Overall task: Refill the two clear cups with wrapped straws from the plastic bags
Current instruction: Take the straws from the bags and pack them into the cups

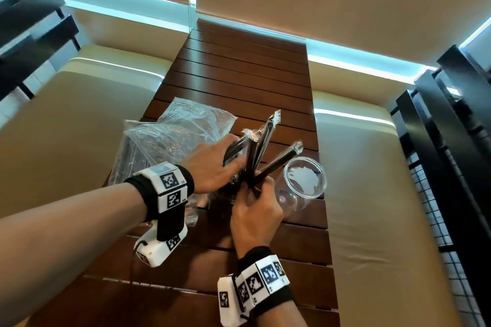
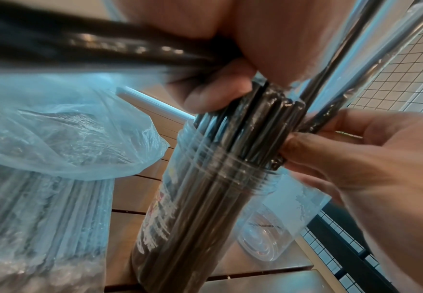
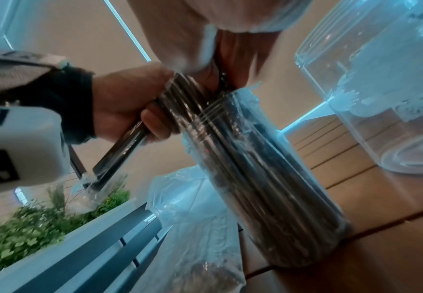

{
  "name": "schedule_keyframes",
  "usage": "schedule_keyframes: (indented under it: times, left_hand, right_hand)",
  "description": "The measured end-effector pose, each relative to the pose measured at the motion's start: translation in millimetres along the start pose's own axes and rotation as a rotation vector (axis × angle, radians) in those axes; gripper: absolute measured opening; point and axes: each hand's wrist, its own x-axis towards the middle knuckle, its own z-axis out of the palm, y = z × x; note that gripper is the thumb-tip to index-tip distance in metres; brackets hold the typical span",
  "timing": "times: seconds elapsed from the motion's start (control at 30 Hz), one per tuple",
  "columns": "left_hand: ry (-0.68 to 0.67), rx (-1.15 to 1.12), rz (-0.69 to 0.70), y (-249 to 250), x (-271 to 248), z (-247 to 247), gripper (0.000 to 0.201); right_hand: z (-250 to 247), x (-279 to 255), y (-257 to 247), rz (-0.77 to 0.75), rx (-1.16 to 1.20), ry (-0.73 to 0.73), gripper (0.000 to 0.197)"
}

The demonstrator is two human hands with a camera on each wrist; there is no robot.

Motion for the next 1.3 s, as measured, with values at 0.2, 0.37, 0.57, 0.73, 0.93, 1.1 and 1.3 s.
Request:
schedule_keyframes:
  times: [0.2,0.37,0.57,0.73,0.93,1.1,1.3]
  left_hand:
    - [-0.008,-0.009,-0.020,3.5,-2.7,-0.6,0.022]
    - [0.000,0.026,-0.048,6.3,-4.0,-3.5,0.025]
    - [0.046,0.067,-0.052,8.2,-5.7,-1.0,0.034]
    - [0.033,0.098,-0.065,9.3,-6.2,-1.8,0.028]
    - [0.033,0.046,-0.045,6.0,-7.1,-1.2,0.038]
    - [0.045,0.069,-0.065,10.2,-8.4,-4.0,0.036]
    - [0.071,0.022,-0.036,6.3,-8.0,-1.8,0.032]
  right_hand:
    - [-1.3,3.4,-4.7,0.078,-0.057,-0.119,0.019]
    - [2.6,1.9,-1.2,-0.029,-0.149,-0.191,0.012]
    - [-20.1,29.0,-5.5,-0.036,0.148,-0.249,0.035]
    - [-14.8,52.7,-24.4,-0.109,0.206,-0.113,0.055]
    - [3.4,61.8,-47.2,0.048,0.499,-0.058,0.035]
    - [25.9,49.7,-45.8,0.000,0.539,0.212,0.042]
    - [33.2,45.7,-41.5,-0.009,0.472,0.268,0.046]
